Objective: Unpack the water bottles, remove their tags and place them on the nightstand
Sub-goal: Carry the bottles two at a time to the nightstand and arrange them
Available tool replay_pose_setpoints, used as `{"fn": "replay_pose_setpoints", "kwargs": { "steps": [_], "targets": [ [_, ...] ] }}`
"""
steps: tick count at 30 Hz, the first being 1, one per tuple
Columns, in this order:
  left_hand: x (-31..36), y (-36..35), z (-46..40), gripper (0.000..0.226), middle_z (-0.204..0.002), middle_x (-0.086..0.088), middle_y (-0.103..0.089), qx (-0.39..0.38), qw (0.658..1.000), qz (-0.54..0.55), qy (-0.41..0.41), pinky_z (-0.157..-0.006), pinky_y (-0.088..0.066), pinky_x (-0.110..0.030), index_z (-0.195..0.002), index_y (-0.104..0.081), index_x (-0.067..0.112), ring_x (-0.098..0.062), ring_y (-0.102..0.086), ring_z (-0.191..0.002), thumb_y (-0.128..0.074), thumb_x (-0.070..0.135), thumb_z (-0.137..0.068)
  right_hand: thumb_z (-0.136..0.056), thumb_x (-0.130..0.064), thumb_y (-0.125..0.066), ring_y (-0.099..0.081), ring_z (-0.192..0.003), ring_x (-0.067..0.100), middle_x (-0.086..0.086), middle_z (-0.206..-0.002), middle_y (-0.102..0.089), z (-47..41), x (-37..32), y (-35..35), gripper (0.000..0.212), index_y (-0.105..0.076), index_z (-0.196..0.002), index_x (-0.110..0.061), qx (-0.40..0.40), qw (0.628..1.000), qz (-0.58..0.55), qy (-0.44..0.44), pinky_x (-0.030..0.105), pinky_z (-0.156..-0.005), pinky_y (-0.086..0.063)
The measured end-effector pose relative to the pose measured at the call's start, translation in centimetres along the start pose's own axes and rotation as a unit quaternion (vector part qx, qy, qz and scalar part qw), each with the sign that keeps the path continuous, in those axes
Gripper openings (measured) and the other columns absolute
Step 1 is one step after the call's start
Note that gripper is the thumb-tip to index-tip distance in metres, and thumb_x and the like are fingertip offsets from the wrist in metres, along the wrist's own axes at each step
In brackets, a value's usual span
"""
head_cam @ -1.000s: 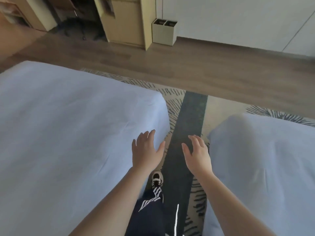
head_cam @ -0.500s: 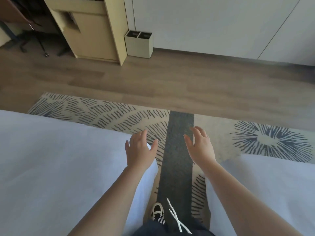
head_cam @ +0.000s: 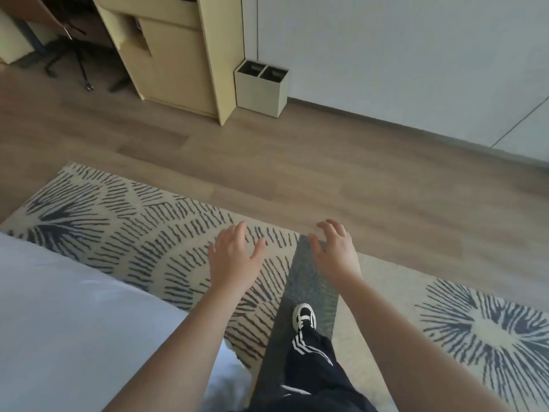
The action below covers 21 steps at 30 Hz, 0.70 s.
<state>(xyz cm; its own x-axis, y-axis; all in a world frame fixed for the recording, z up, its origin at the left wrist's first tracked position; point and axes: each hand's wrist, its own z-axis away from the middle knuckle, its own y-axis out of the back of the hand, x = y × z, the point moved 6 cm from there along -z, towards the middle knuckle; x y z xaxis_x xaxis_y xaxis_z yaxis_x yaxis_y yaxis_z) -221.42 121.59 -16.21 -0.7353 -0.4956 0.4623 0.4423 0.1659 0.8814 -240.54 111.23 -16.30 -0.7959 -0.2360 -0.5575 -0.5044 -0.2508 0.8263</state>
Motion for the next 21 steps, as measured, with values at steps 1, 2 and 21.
{"fn": "replay_pose_setpoints", "kwargs": {
  "steps": [1,2,21],
  "targets": [
    [0.6,-0.1,-2.1,0.062,-0.151,0.0,-0.039,0.002,1.0,-0.002,0.013,-0.114,-0.026,-0.048,-0.147,-0.034,0.02,-0.02,-0.032,-0.141,-0.037,0.055,-0.096,-0.097,-0.04,-0.044,-0.034,-0.133,0.025,0.004,-0.147,-0.039,-2.7,-0.1,0.3,0.044,-0.049,-0.134,-0.016,-0.008,1.0,0.006,0.009,0.04,-0.103,-0.037],
    [1.3,-0.3,-4.6,0.063,-0.153,0.0,-0.038,0.004,1.0,-0.001,0.03,-0.114,-0.025,-0.048,-0.148,-0.033,0.02,-0.02,-0.03,-0.142,-0.036,0.056,-0.096,-0.097,-0.041,-0.044,-0.034,-0.133,0.025,0.003,-0.147,-0.039,-5.9,-0.3,0.5,0.045,-0.049,-0.134,-0.016,-0.019,0.999,0.013,0.025,0.039,-0.102,-0.038],
    [-10.0,8.6,-35.6,0.064,-0.154,0.0,-0.035,0.081,0.969,-0.008,0.232,-0.115,-0.024,-0.05,-0.148,-0.029,0.023,-0.02,-0.027,-0.143,-0.03,0.059,-0.095,-0.096,-0.036,-0.048,-0.038,-0.128,0.026,0.004,-0.144,-0.042,-41.7,-22.3,-10.8,0.042,-0.051,-0.133,-0.015,-0.143,0.965,0.012,0.22,0.034,-0.102,-0.035]
  ]
}}
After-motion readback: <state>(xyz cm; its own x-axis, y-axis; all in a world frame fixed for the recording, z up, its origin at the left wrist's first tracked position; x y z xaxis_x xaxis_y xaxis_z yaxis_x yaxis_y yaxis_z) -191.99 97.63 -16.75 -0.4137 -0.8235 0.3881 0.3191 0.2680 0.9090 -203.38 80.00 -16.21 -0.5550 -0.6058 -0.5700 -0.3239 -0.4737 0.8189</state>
